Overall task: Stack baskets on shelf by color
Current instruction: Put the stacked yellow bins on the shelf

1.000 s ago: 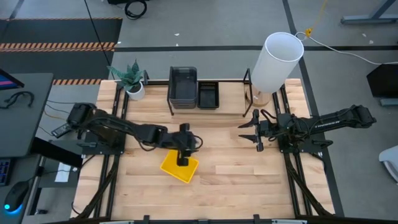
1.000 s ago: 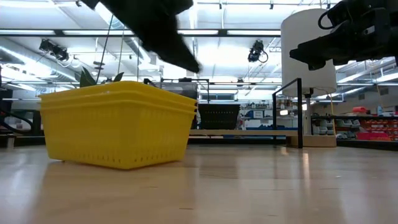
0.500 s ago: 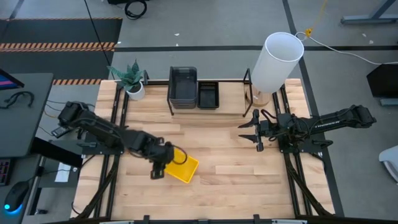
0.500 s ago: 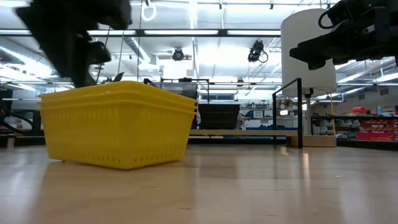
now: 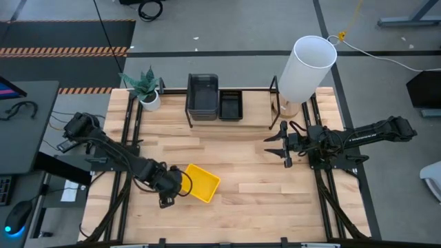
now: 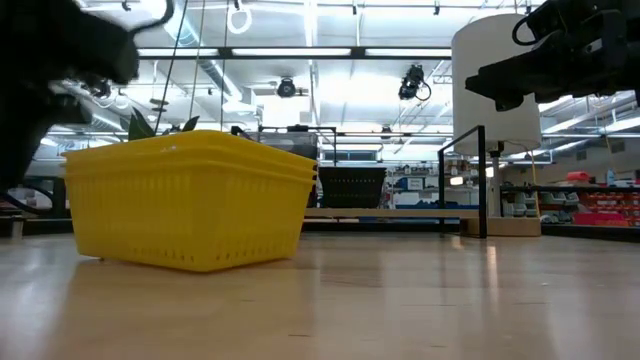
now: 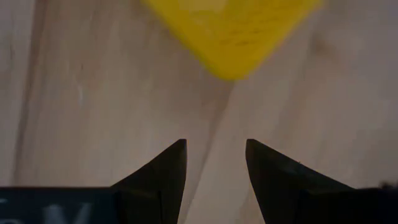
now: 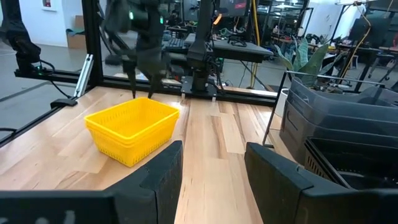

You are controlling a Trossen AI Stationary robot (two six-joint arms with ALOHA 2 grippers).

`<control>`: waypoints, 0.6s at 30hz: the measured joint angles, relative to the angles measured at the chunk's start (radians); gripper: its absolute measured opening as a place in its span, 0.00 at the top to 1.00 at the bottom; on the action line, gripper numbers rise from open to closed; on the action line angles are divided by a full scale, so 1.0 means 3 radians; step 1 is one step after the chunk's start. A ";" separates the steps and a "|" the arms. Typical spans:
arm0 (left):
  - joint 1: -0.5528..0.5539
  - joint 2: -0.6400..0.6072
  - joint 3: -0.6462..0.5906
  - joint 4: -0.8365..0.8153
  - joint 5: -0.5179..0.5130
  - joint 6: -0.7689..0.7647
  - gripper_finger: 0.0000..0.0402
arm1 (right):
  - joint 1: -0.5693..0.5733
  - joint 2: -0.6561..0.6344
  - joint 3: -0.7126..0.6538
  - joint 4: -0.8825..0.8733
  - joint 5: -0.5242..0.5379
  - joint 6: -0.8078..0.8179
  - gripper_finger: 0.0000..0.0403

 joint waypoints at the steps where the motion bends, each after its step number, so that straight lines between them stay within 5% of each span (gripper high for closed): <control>1: -0.0001 0.0001 -0.0094 0.0116 -0.0038 -0.0062 0.57 | 0.0000 0.0000 0.0000 0.0007 0.0000 -0.0001 0.55; 9: 0.0192 0.0081 -0.0381 0.0813 -0.0737 -0.0057 0.57 | -0.0008 0.0000 0.0000 0.0099 0.0011 -0.0033 0.55; 18: 0.0775 0.0626 -0.0384 0.2055 -0.1204 0.1235 0.57 | -0.0009 -0.0009 0.0001 0.0223 0.0011 -0.0181 0.55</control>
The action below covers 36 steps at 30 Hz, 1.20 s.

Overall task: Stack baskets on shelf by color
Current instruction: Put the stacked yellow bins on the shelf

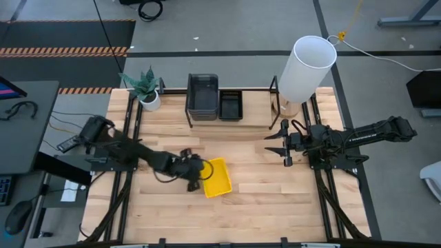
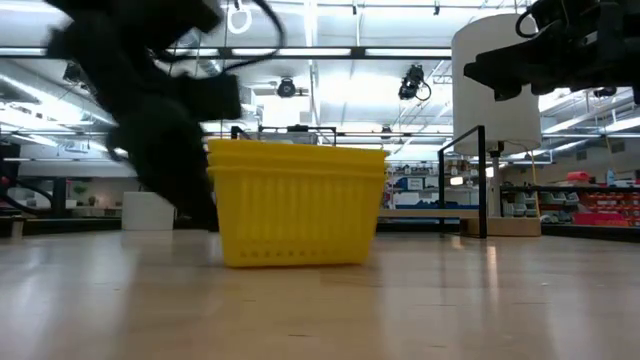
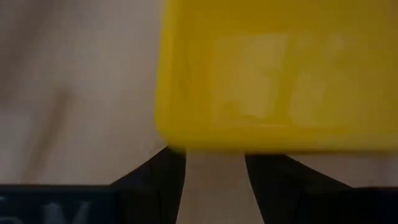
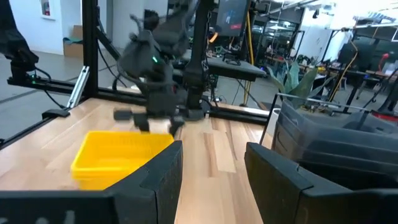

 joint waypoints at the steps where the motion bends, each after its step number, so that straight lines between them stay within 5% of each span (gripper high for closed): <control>1: 0.0075 0.0081 0.0001 0.0166 -0.0059 0.0140 0.57 | 0.0000 0.0004 0.0000 0.0027 0.0000 -0.0006 0.55; 10: 0.0670 0.0355 0.0004 0.1349 -0.0355 0.1172 0.57 | 0.0009 0.0009 0.0000 0.0119 -0.0066 0.0542 0.55; 18: 0.0928 0.0171 -0.0027 0.1386 -0.0162 0.1371 0.57 | 0.0009 0.0008 0.0000 0.0338 -0.0102 0.1159 0.55; 25: 0.0896 -0.0474 -0.0453 0.1649 -0.0464 0.1541 0.62 | 0.0010 0.0007 0.0000 0.0355 -0.0104 0.1318 0.55; 36: 0.0993 -0.1906 -0.1373 0.2072 -0.0247 0.1555 0.77 | 0.0010 0.0072 -0.0001 0.0438 -0.0011 0.1480 0.55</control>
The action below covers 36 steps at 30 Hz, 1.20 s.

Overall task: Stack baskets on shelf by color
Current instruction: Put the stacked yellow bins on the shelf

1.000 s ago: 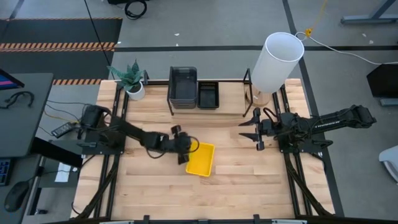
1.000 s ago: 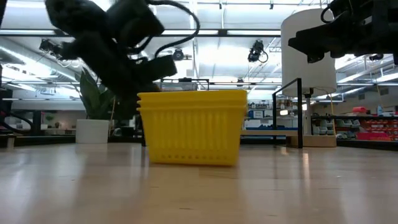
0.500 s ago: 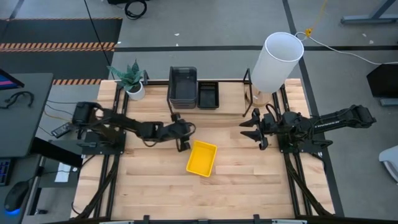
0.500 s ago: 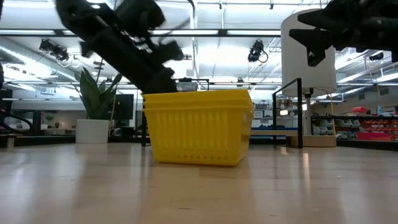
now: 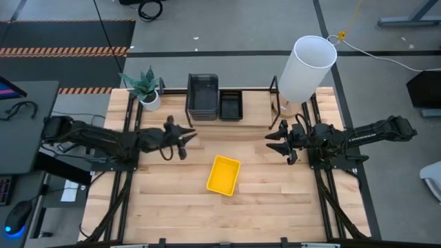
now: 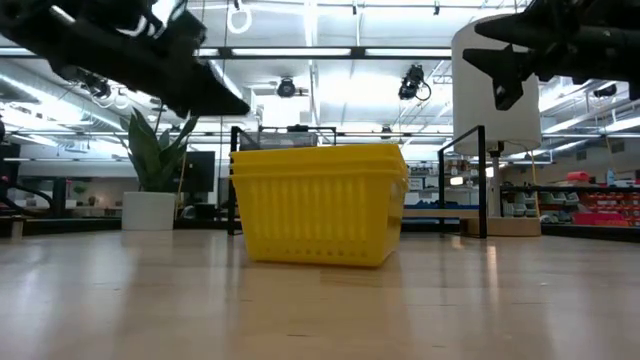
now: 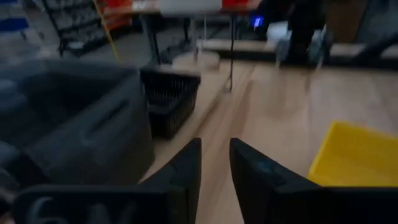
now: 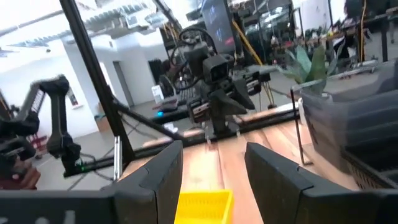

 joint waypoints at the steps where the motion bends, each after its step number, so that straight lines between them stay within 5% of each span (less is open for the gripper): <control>1: 0.0006 -0.0113 -0.0029 0.0033 0.0024 0.0000 0.79 | -0.0001 0.0017 0.0002 0.0054 0.0001 0.0007 0.55; 13: -0.0055 -0.1544 -0.0787 0.0441 0.0049 0.0043 0.98 | 0.0208 0.0796 0.0818 -0.1046 0.0301 -0.0020 0.63; 20: -0.0057 -0.2217 -0.1126 0.0412 0.0072 -0.0077 0.97 | 0.0486 0.1547 0.1427 -0.1600 0.0528 -0.0123 0.64; 36: -0.0059 -0.2470 -0.1169 0.0060 0.0299 -0.0109 0.98 | 0.0895 0.3147 0.2760 -0.2256 0.0533 0.0098 0.64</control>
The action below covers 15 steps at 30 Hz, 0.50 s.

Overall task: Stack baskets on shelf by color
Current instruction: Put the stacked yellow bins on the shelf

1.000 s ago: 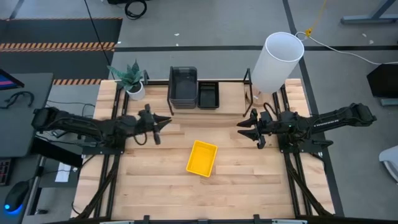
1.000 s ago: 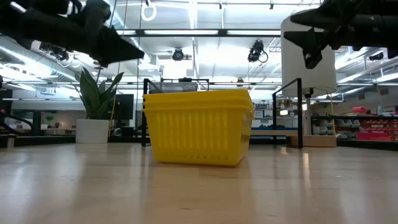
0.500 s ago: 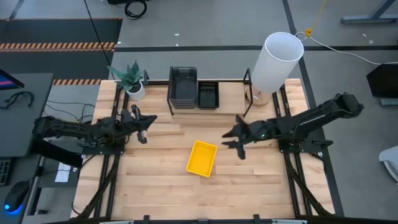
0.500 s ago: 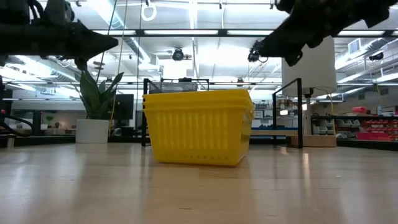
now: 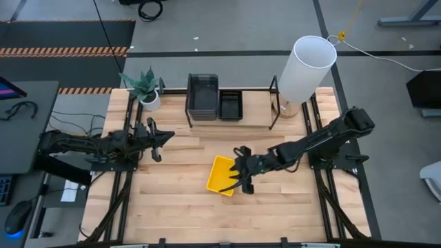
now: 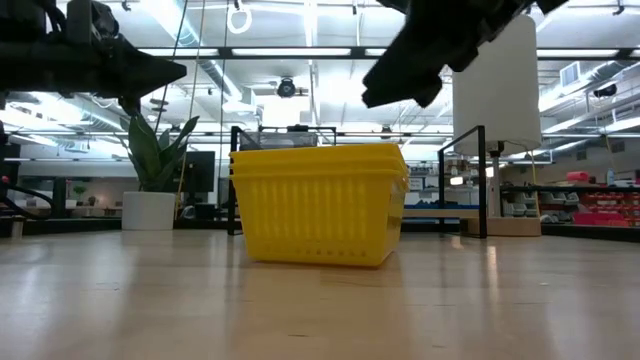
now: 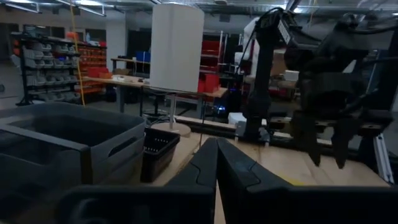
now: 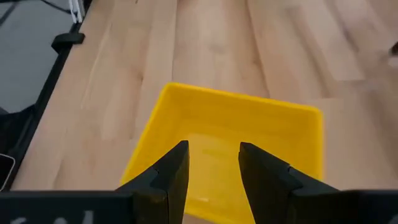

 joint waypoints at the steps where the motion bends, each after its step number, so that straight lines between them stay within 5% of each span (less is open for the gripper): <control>1: 0.0000 0.0001 -0.0001 -0.0004 0.0011 0.0008 0.98 | 0.0018 0.0072 0.0079 -0.0059 -0.0001 0.0035 0.64; 15: -0.0346 -0.0221 -0.0003 -0.0055 -0.0385 0.0589 0.99 | 0.0240 0.1009 0.1161 -0.0753 0.0003 0.0243 0.52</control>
